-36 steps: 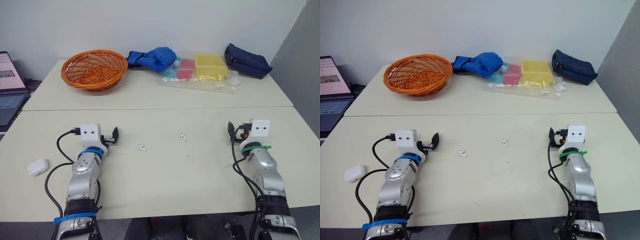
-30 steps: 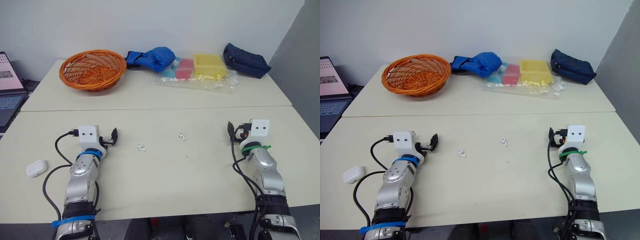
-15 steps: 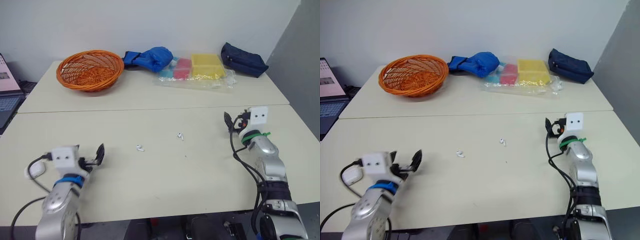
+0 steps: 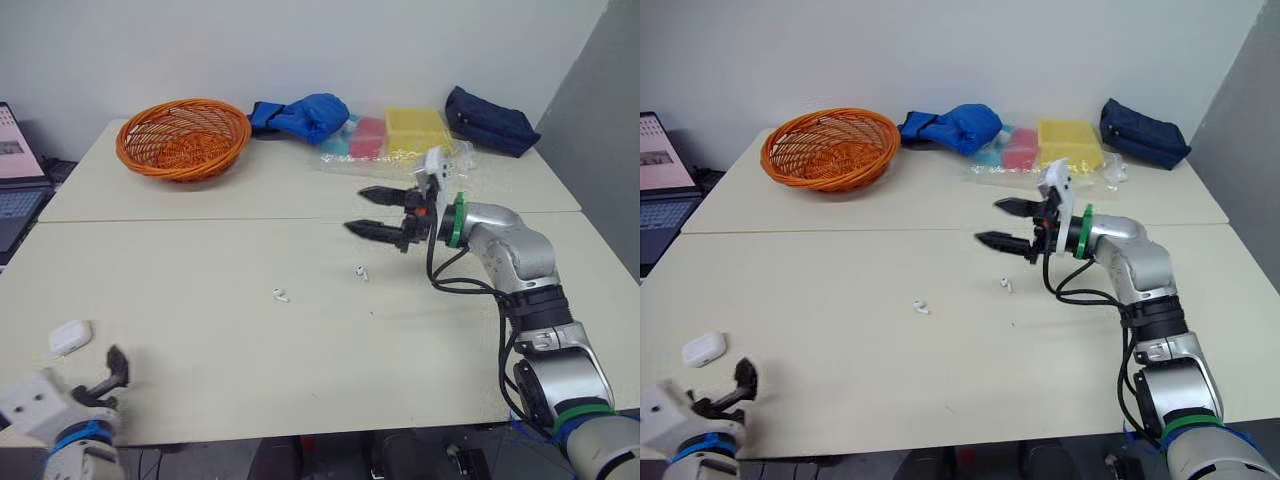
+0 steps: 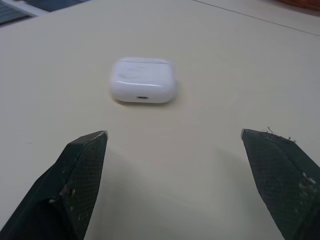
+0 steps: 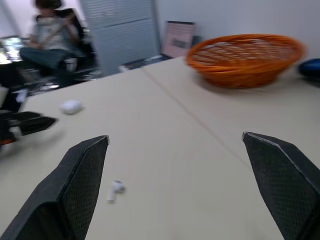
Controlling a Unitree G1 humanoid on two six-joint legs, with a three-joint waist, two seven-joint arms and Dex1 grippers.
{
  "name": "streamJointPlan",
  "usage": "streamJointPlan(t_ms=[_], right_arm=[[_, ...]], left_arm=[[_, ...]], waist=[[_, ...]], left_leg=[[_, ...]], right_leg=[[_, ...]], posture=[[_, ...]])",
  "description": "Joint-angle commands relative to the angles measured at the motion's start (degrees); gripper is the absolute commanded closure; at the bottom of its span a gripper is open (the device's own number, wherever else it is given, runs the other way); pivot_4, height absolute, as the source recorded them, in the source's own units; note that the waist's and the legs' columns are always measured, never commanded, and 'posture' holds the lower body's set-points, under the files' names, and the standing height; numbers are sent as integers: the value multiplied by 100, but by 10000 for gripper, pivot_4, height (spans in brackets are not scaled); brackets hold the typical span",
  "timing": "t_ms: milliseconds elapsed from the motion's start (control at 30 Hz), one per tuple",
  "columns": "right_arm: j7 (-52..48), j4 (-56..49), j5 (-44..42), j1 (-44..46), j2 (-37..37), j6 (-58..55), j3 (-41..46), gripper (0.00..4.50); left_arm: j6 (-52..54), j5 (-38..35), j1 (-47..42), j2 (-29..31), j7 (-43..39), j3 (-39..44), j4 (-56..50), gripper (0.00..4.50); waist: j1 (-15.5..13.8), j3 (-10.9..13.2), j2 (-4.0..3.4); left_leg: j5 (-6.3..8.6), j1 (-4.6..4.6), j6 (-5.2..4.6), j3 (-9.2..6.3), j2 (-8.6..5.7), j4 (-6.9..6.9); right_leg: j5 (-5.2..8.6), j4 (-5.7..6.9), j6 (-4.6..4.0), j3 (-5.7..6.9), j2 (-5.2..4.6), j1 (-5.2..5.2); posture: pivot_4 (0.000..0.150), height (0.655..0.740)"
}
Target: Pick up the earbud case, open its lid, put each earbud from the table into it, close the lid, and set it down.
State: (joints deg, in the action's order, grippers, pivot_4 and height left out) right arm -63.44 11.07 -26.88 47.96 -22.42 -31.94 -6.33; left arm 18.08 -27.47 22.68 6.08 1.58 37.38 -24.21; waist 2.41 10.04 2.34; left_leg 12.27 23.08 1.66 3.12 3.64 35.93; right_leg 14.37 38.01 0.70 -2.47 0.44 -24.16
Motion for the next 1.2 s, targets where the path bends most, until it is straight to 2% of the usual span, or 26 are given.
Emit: streamJointPlan(t_ms=[33, 167, 467, 633, 800, 1200], right_arm=[[-456, -636, -355, 222, -27, -397, -194, 0], [-522, -973, -464, 220, 4, -630, -305, 0], [-318, -1272, -557, 228, 63, -852, -250, 0], [11, -1444, -677, 231, 83, -1015, -46, 0], [150, -1437, -603, 141, 31, -887, -58, 0], [292, -1482, -684, 129, 11, -883, 9, 0]], left_arm=[[-234, -84, -302, 399, -118, 365, 437, 327], [-258, -87, -703, 850, -408, 354, 1080, 327], [-169, -82, -1084, 849, -376, 224, 1458, 327], [10, -95, -1184, 865, 9, 443, 1691, 327], [13, 105, -1351, 1193, -17, 359, 1968, 327], [426, -110, -1631, 1528, -324, 299, 2392, 327]], waist=[[-11, 0, 0], [-18, -2, 3], [-46, -7, 12], [-49, -7, 12], [-47, -7, 12], [-53, -6, 11]], left_leg=[[0, 0, 0, -2, 1, 0], [0, -2, 0, -1, 3, 2], [3, 0, 5, 19, 6, 1], [4, -2, 6, 11, 6, 0], [4, -5, 6, 12, 7, -1], [4, -4, 6, 13, 7, -3]], right_leg=[[0, 1, -1, 2, 2, -1], [17, 2, -35, 3, 0, 0], [-3, -3, -2, 3, -13, -3], [-2, 2, -7, 5, -27, -3], [-3, 4, -10, 6, -23, -4], [-3, 3, -10, 8, -27, -4]], posture=[[1500, 7400], [1500, 7400], [1500, 7400], [1500, 7400], [1500, 7400], [1500, 7400]])
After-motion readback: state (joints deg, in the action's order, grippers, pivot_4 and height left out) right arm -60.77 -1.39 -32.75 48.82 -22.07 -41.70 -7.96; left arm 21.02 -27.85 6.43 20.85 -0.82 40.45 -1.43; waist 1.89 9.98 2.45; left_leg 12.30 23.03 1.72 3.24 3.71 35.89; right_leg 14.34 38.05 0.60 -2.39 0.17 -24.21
